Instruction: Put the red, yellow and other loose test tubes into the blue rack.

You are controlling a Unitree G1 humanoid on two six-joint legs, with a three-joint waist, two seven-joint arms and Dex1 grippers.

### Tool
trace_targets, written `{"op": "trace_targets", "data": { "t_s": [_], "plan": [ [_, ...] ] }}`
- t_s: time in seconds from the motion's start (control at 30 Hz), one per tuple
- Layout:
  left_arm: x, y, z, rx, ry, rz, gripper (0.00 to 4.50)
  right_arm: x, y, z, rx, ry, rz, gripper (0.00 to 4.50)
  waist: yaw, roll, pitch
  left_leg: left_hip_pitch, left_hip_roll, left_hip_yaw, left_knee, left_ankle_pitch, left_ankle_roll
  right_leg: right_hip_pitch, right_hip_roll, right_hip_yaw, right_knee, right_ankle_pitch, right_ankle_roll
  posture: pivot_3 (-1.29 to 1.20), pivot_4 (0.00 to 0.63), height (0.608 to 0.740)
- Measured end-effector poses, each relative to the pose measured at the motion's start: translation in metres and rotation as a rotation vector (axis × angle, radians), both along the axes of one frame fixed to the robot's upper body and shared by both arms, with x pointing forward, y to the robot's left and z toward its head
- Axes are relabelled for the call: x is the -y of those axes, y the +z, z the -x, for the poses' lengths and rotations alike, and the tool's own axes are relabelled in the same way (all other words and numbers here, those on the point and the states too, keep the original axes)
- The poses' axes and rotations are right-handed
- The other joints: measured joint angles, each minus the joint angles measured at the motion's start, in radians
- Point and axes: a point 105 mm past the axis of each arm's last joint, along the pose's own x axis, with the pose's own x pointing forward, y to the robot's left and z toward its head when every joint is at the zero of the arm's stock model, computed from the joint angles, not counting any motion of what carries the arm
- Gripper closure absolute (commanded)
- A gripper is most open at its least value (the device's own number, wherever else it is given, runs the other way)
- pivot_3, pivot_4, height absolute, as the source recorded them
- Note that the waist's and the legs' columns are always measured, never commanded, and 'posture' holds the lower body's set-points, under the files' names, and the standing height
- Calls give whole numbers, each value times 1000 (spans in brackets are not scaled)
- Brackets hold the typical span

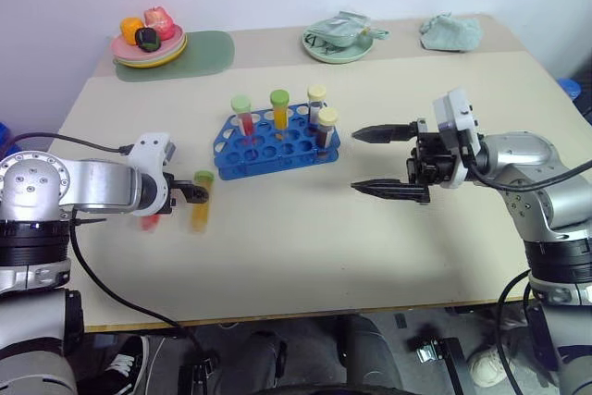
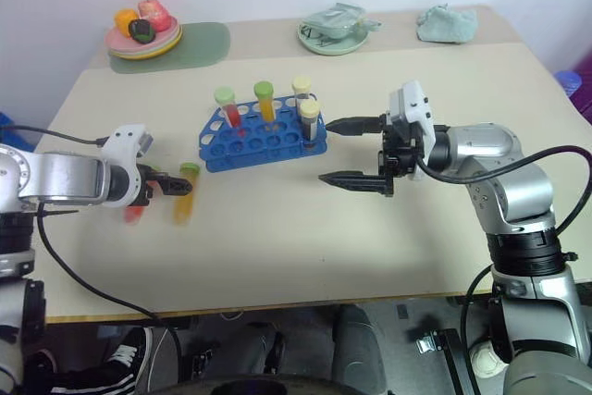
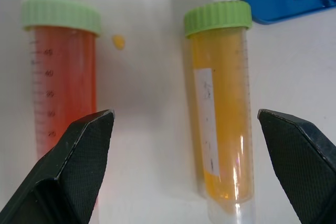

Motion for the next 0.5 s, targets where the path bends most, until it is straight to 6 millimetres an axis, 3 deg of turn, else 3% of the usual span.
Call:
{"op": "trace_targets", "data": {
  "t_s": [0.5],
  "plan": [
    [26, -5, -11, -44, 30, 47, 0, 0, 0, -3, 4, -28, -2, 33, -1, 0, 0, 0, 0, 0, 0, 0, 0, 0, 0, 0, 0, 0, 0, 0, 150, 740]
  ]
}}
